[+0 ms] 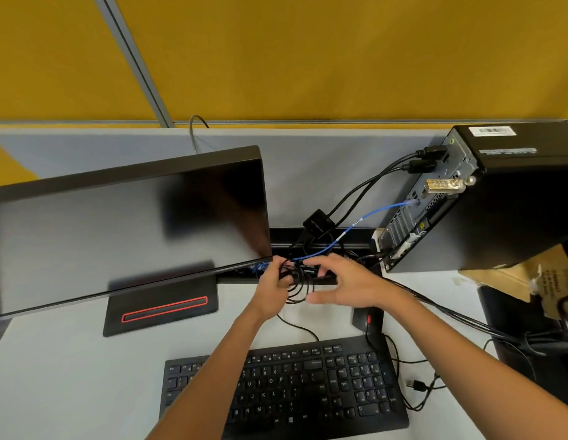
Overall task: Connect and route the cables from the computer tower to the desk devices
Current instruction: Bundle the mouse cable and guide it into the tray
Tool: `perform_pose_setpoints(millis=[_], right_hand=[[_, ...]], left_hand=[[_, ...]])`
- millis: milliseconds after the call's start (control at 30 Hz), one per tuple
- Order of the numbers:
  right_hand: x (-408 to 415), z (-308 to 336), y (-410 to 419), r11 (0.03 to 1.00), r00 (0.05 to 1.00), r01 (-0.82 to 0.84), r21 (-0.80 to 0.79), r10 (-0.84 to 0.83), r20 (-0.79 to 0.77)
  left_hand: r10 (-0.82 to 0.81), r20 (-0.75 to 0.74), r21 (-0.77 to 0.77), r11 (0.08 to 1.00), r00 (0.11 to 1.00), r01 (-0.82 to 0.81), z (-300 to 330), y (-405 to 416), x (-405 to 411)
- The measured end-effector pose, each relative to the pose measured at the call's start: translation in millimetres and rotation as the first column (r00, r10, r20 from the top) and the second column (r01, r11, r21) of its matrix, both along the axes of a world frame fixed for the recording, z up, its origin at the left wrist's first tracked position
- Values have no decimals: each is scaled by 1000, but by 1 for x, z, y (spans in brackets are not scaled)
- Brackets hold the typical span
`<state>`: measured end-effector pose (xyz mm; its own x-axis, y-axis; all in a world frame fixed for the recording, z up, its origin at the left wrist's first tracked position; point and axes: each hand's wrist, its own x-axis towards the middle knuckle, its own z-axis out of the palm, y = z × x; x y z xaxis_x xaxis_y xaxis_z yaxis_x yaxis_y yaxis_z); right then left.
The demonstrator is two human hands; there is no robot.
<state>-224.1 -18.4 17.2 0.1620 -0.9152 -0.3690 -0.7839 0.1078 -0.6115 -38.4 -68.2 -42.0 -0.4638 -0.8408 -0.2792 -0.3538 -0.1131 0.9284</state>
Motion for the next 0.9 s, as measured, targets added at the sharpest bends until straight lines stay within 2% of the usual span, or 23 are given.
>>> perform_pose_setpoints(millis=[100,233,467,600,667,733,800,900], right_hand=[[14,-13,-5,1000,999,12,13,-12,46],[9,-20,-16,995,977,41,86,-58,205],[-6,-28,-20,991,968,95,-89,-71,239],[-16,-26,-19,987,958,133,-85,-106,267],[-25,-10,-16,990,953,138,-5,-131,274],[-39,17,-9,992,959,22,122,-55,279],[-52,46,-1,975,967,-96,202,43,253],[-66,68,3,988,982,-70,140,43,185]], left_hand=[[-173,-33,47,984,984,174,13,1,-3],[-145,-99,144,977,984,158,31,-8,-1],[-340,-139,239,900,930,365,47,-16,-6],[-245,-265,296,900,932,321,44,-19,0],[-211,-225,262,927,951,268,42,-20,6],[-248,-155,209,938,956,277,39,-21,15],[-273,-139,225,927,952,298,36,-21,27],[-267,-126,256,921,955,292,35,-21,39]])
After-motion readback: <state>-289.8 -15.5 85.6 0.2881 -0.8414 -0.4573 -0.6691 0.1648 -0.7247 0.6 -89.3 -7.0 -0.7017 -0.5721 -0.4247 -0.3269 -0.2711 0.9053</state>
